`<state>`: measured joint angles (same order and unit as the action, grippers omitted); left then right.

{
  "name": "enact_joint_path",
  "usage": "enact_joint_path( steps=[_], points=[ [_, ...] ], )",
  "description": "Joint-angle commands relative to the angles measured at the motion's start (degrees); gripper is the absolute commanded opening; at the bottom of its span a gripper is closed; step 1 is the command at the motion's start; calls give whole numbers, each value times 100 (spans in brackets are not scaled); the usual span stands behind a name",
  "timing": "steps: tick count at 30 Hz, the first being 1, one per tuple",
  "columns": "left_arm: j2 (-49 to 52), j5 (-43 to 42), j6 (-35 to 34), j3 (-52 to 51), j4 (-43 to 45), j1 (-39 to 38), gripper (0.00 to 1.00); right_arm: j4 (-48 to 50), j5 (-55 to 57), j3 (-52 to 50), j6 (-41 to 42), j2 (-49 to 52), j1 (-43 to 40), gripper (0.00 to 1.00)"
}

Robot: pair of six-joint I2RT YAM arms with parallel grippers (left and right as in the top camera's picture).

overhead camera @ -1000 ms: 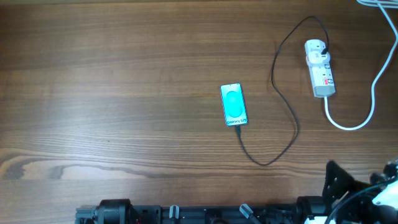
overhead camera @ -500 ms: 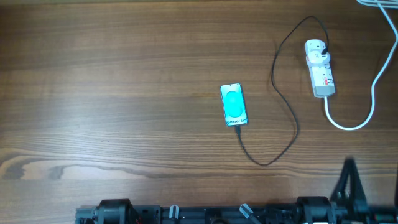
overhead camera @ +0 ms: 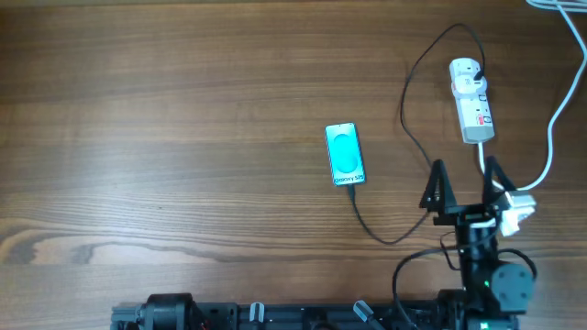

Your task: Plug charger to phone and switch on socket

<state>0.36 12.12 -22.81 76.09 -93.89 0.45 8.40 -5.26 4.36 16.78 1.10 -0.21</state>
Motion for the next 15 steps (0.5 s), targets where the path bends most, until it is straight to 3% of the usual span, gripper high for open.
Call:
enact_joint_path(
  steps=[1, 8, 12, 15],
  points=[
    [9, -48, -33, 4, 20, 26, 100, 76, 129, -199, 267, -90, -42, 100],
    [9, -48, -33, 4, 20, 26, 100, -490, 120, -407, 269, -92, -435, 100],
    [9, -48, -33, 7, 20, 26, 100, -804, -205, -407, -723, -94, -540, 100],
    [9, -48, -33, 4, 20, 26, 100, -807, -168, -407, -826, -94, -542, 100]
  ],
)
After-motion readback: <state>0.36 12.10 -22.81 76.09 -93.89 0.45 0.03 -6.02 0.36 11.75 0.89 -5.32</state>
